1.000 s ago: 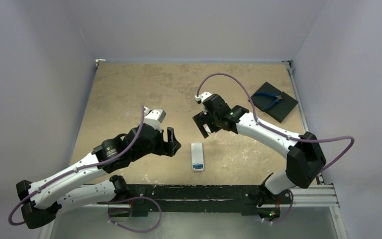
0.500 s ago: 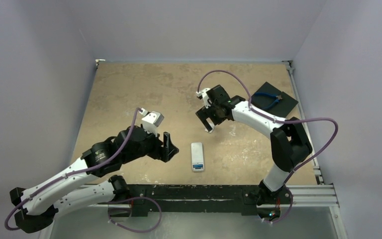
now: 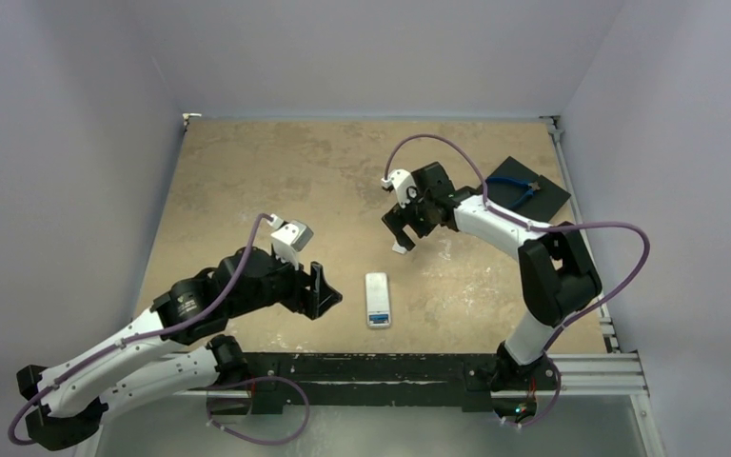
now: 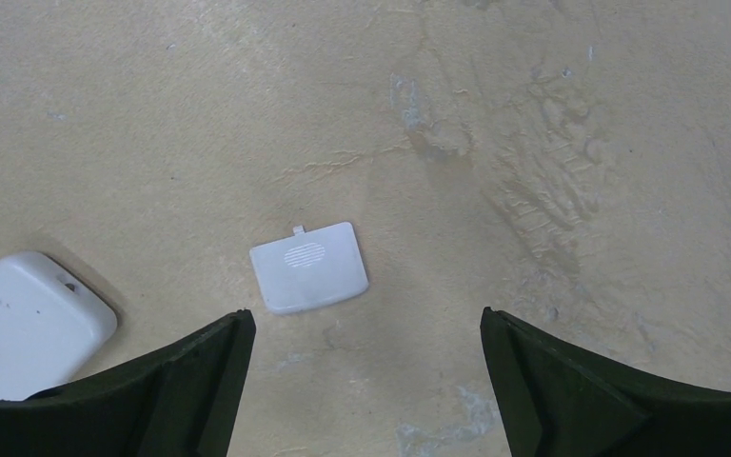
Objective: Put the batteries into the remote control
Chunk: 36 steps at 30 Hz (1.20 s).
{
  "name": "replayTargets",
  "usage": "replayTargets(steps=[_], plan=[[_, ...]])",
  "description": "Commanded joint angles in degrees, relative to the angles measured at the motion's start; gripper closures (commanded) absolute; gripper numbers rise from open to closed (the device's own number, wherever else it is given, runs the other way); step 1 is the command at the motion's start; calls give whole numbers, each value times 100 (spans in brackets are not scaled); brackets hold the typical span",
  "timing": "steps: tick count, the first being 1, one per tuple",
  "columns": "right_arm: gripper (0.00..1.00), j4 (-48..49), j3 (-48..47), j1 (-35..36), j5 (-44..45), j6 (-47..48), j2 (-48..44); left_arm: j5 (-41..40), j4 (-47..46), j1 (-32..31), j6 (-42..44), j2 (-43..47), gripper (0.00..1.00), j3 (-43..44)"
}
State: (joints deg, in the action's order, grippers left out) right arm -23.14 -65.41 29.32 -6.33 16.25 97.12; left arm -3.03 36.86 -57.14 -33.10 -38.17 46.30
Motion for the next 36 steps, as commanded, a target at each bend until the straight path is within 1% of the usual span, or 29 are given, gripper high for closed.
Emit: replayTargets(steps=[1, 9, 12, 27, 33, 36], plan=[[1, 384, 191, -23, -474, 453, -56, 161, -319, -16, 191, 125, 23, -31], [3, 679, 417, -26, -673, 564, 110, 188, -342, -16, 199, 97, 23, -42], [5, 620, 408, -23, -596, 613, 206, 188, -344, -21, 201, 91, 23, -45], [13, 757, 432, 76, -597, 577, 486, 180, -363, -16, 207, 91, 23, -55], [19, 816, 447, 140, -734, 548, 562, 163, -353, -21, 199, 98, 23, -57], [20, 803, 450, 146, -732, 560, 596, 145, -352, -16, 200, 108, 23, -56]])
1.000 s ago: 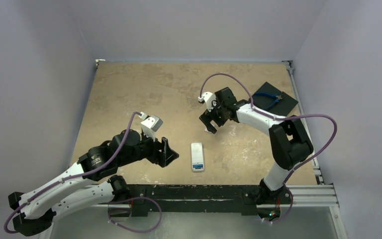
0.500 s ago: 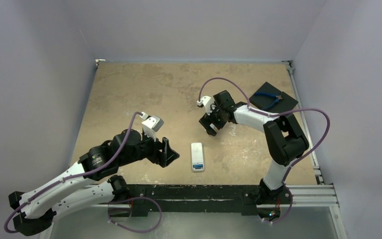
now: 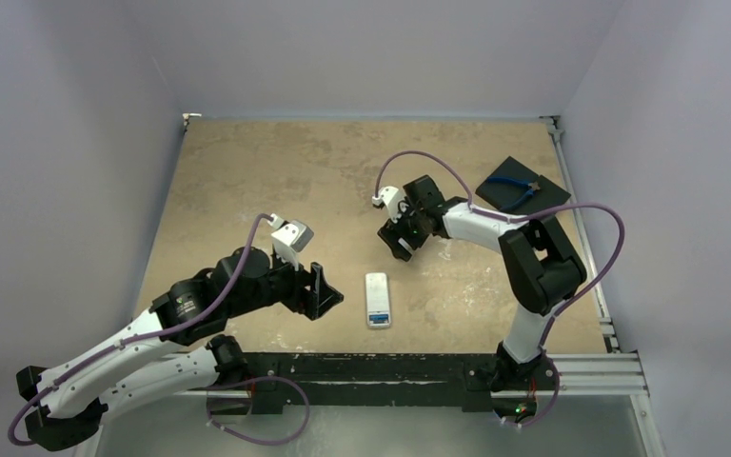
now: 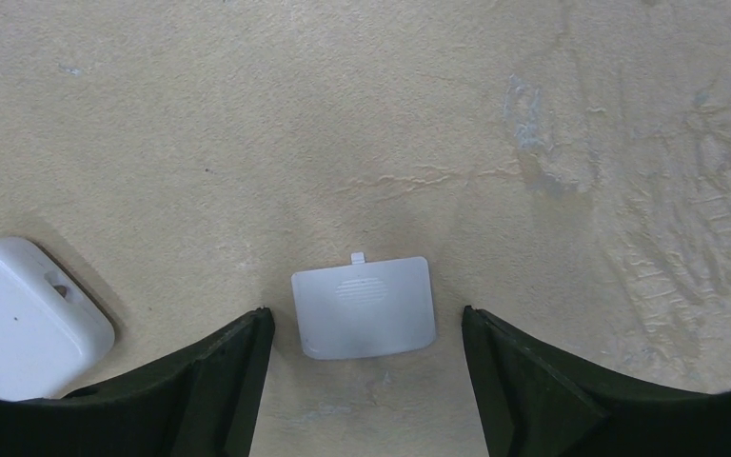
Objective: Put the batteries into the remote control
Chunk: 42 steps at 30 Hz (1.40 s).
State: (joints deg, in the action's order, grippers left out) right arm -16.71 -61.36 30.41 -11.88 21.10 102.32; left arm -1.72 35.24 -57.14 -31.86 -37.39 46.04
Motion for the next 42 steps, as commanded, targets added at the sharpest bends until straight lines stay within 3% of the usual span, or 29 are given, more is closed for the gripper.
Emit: replayTargets(steps=[1, 15, 42], plan=[[21, 141, 46, 35, -175, 88, 89, 13, -189, -16, 67, 30, 23, -32], [31, -35, -17, 52, -121, 97, 183, 47, -189, -18, 75, 21, 23, -31], [30, -210, 116, 46, 75, -112, 1, 75, -202, -16, 70, 3, 23, -37]])
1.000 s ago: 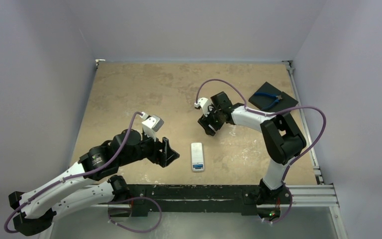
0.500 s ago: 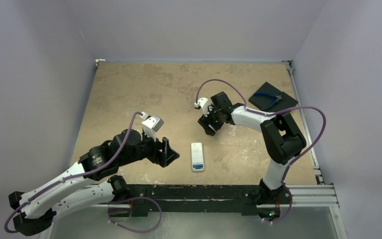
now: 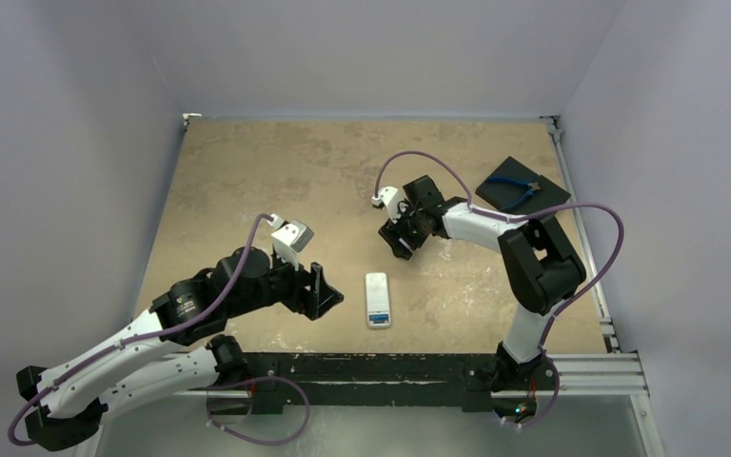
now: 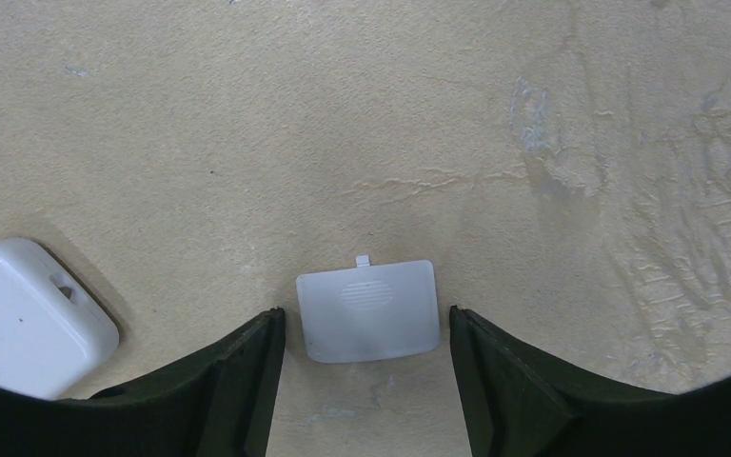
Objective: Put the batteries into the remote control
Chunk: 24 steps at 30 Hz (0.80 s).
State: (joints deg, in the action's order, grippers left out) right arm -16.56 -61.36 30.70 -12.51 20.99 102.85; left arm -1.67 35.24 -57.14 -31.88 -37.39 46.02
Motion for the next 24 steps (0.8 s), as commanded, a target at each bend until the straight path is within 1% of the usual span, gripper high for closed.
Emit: replayTargets(steps=[1, 17, 24], plan=[[30, -236, 117, 15, 148, -103, -54, 71, -196, -16, 81, 1, 23, -36], [29, -360, 168, 19, 263, -187, -133, 97, -205, -16, 72, 3, 23, -47], [34, -444, 160, 22, 247, -167, -170, 88, -200, -18, 75, 19, 23, -45]])
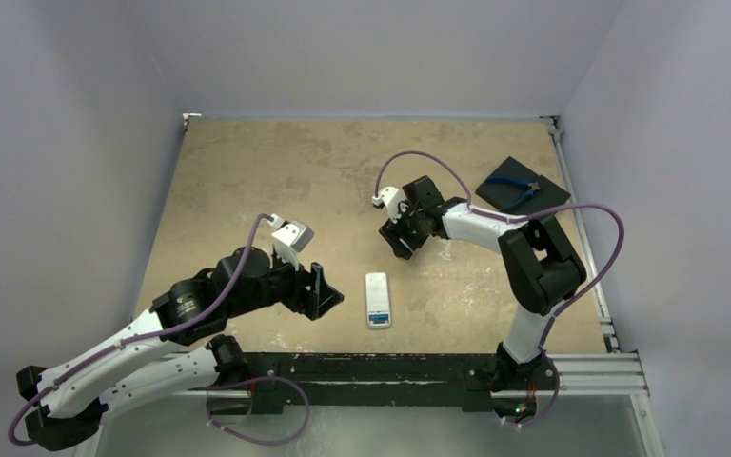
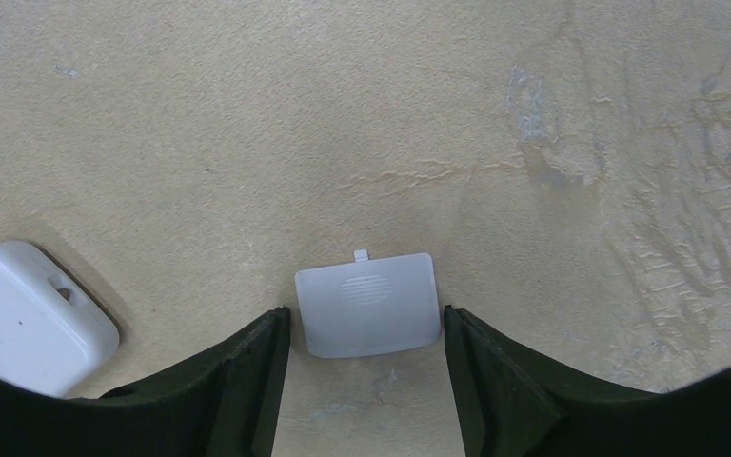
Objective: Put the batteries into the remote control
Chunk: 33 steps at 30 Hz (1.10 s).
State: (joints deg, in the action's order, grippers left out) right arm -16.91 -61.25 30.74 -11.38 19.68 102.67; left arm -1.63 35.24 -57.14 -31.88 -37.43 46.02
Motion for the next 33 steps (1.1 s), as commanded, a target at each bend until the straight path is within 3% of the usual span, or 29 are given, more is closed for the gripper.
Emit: replayTargets(steps=[1, 21, 33], plan=[[34, -415, 157, 19, 142, -37, -166, 84, -196, -18, 69, 25, 23, -48], [45, -426, 214, 113, 320, -191, -169, 5, -173, -16, 36, 43, 23, -42], [70, -431, 209, 150, 600, -603, -508, -164, -132, -16, -39, -58, 23, -48]])
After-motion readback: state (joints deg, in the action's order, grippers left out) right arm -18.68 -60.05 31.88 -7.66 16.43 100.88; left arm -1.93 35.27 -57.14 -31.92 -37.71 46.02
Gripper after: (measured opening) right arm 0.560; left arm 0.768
